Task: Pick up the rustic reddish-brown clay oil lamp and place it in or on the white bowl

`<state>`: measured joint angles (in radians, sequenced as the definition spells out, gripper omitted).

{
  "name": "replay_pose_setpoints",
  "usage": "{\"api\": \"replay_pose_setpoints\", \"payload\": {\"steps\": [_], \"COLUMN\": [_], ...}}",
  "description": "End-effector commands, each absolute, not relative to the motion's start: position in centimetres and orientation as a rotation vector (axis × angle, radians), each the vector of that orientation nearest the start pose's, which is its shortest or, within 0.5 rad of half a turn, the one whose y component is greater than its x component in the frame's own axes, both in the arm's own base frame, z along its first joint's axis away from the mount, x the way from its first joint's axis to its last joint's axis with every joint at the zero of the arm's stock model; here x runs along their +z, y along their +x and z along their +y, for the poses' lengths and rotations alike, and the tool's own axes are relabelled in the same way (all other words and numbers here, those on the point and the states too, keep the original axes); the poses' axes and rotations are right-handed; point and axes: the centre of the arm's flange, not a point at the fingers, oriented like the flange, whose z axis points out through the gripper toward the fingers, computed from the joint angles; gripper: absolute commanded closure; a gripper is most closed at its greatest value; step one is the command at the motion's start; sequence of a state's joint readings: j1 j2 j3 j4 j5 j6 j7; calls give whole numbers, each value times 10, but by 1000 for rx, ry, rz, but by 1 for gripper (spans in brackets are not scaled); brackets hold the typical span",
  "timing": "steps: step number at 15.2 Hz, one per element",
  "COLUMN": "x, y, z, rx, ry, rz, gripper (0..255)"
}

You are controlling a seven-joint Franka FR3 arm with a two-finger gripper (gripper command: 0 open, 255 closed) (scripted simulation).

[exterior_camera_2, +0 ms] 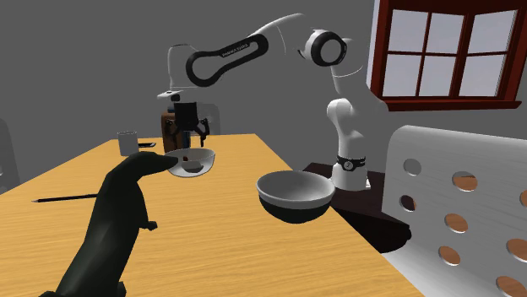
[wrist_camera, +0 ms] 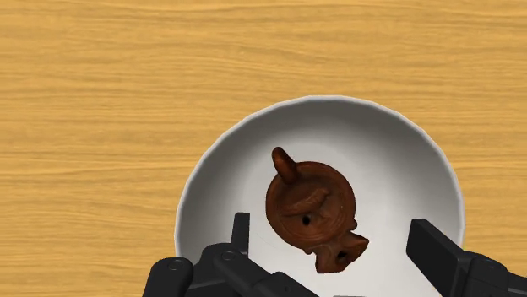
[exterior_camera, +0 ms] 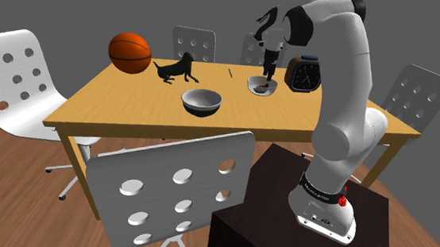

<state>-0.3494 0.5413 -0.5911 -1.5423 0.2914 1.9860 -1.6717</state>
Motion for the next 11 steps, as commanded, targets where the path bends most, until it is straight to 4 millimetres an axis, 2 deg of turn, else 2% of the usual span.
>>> {"api": "replay_pose_setpoints", "payload": {"steps": [1, 3, 11], "x": [399, 423, 423], "y": [467, 467, 467], "z": [-503, -503, -503], "rx": [39, 39, 39], "ry": [-2968, -2968, -2968], "rz": [-1048, -1048, -1048], "gripper": [0, 0, 0]}}
